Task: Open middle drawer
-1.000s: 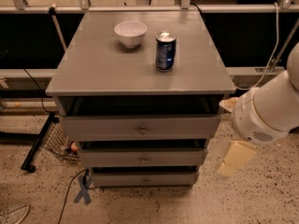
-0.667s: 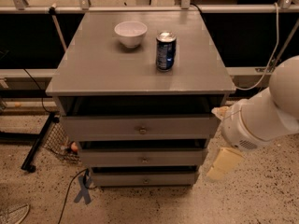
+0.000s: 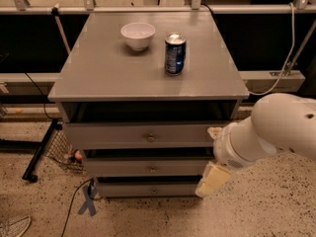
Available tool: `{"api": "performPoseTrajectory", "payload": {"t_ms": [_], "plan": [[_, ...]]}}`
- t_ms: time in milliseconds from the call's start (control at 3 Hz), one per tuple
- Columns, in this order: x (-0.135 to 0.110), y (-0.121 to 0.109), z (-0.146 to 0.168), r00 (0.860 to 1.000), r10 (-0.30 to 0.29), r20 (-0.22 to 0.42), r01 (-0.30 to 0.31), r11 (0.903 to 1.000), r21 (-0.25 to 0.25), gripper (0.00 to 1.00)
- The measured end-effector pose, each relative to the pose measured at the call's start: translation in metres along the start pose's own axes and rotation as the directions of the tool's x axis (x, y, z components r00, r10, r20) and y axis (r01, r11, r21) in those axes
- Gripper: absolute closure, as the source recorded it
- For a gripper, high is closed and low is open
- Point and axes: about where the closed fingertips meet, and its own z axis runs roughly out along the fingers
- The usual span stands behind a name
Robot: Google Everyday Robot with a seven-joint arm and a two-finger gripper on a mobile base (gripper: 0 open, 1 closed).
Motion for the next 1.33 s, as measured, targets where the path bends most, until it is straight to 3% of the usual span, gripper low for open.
{"api": "performPoseTrajectory", "payload": {"t_ms": [333, 667, 1333], "plan": [[0.003, -0.001, 0.047, 0.999, 0.042, 0.03, -0.041, 0.9987, -0.029, 0.0], [0.003, -0.001, 0.047, 0.999, 0.042, 0.03, -0.041, 0.9987, -0.029, 0.0], [0.023, 0.001, 0.1, 0.994, 0.109, -0.017, -0.109, 0.9927, -0.051, 0.0]]}}
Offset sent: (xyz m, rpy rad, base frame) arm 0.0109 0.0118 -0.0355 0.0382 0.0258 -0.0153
